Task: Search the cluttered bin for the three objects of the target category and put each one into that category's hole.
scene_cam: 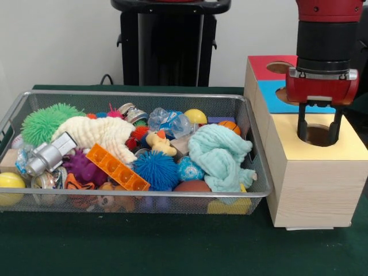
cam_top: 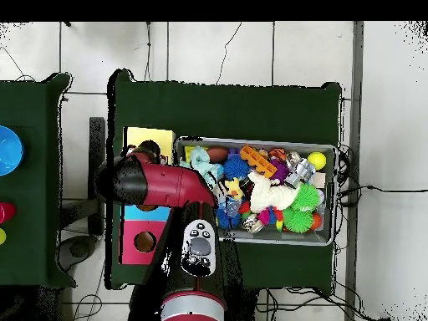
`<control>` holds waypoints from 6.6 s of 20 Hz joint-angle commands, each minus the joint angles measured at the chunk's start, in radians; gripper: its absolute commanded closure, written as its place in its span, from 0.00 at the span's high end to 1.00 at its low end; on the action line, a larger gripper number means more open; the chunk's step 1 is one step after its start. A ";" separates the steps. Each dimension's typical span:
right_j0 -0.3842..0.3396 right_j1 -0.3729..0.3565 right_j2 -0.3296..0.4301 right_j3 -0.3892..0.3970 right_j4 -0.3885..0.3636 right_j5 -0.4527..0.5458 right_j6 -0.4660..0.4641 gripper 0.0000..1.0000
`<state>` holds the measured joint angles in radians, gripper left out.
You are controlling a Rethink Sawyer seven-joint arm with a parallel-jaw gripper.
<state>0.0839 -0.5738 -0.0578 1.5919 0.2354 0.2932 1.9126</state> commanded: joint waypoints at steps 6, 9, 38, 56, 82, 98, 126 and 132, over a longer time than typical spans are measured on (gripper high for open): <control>-0.040 0.017 -0.055 0.036 -0.064 0.058 0.093 0.00; -0.047 0.018 -0.045 0.037 -0.060 0.059 0.086 0.00; -0.246 -0.159 0.035 0.036 -0.251 0.279 -0.209 0.00; -0.313 -0.054 0.098 0.091 -0.532 -0.025 0.021 0.00; -0.149 0.097 -0.147 0.203 -0.450 -0.257 0.225 0.00; -0.250 0.019 -0.135 0.239 -0.469 -0.212 0.053 0.00; -0.374 0.057 -0.123 0.107 -0.598 -0.227 -0.012 0.00; -0.489 0.018 -0.014 0.051 -0.674 -0.141 -0.117 0.00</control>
<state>-0.3279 -0.5251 -0.2228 1.7642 -0.3641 0.0395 1.9176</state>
